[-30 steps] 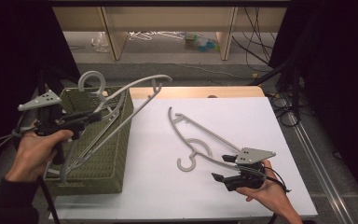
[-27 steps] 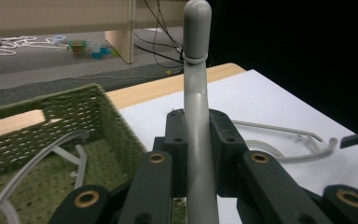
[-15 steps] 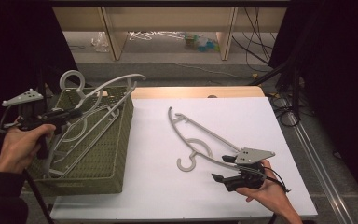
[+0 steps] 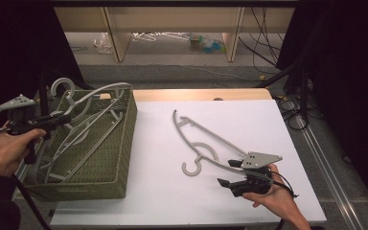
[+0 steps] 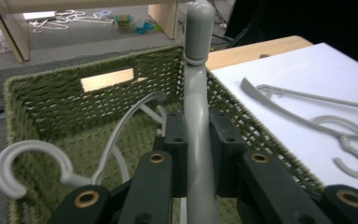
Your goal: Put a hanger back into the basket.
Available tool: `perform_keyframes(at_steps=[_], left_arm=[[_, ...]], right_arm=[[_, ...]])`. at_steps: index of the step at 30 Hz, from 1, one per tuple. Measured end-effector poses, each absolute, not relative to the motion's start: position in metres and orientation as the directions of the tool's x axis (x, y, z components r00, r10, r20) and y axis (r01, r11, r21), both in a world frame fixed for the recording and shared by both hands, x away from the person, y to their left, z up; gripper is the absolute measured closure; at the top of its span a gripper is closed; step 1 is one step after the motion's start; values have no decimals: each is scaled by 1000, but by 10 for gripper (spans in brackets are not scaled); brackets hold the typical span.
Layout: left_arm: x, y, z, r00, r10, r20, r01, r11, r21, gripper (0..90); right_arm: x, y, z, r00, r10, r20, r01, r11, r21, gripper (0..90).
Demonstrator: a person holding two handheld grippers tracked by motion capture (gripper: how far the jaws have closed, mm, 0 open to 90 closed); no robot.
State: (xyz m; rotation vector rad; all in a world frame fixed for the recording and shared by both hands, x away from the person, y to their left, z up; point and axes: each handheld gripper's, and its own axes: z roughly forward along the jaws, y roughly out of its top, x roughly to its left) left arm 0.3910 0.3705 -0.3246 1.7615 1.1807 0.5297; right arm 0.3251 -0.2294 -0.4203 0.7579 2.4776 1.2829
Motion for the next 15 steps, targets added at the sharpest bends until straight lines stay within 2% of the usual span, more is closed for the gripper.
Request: perform_keyframes(at_steps=[11,15], left_arm=[[397,384,-335,449,881,-148,513,-119,850,787],[402,381,-340,454,883,-123,537,-161,828,787]], right_arm=[[325,-230,-420,-834,552,15,332,479,812,273],[326,-230,-421,-836,549,11,328,484,811,273]])
